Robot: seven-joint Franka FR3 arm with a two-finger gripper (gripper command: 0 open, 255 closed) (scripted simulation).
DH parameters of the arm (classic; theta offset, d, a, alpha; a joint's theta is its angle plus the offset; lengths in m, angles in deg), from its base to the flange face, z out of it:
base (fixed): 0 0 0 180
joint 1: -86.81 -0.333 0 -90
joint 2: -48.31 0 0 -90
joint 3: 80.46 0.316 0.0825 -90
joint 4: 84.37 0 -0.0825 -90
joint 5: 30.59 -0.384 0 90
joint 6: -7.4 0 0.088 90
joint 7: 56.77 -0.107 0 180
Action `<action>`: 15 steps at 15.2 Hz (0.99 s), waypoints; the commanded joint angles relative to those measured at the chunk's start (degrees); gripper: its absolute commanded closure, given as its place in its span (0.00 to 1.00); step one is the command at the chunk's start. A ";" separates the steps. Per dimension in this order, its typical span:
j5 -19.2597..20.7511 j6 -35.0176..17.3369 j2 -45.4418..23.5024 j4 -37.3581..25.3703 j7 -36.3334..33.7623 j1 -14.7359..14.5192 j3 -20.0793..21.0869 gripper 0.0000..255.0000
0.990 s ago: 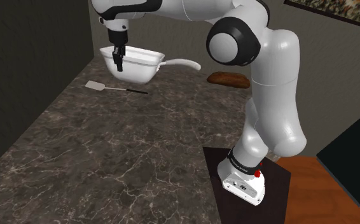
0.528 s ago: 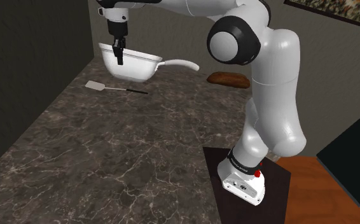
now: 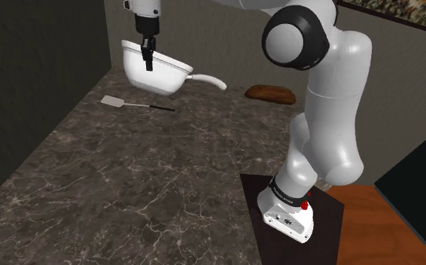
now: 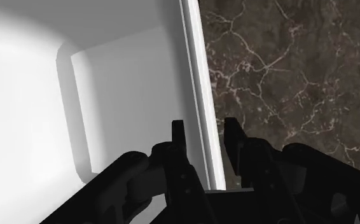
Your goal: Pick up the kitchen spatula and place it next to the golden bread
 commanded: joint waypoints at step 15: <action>28.46 -8.21 40.72 38.28 -6.46 -3.98 -2.81 1.00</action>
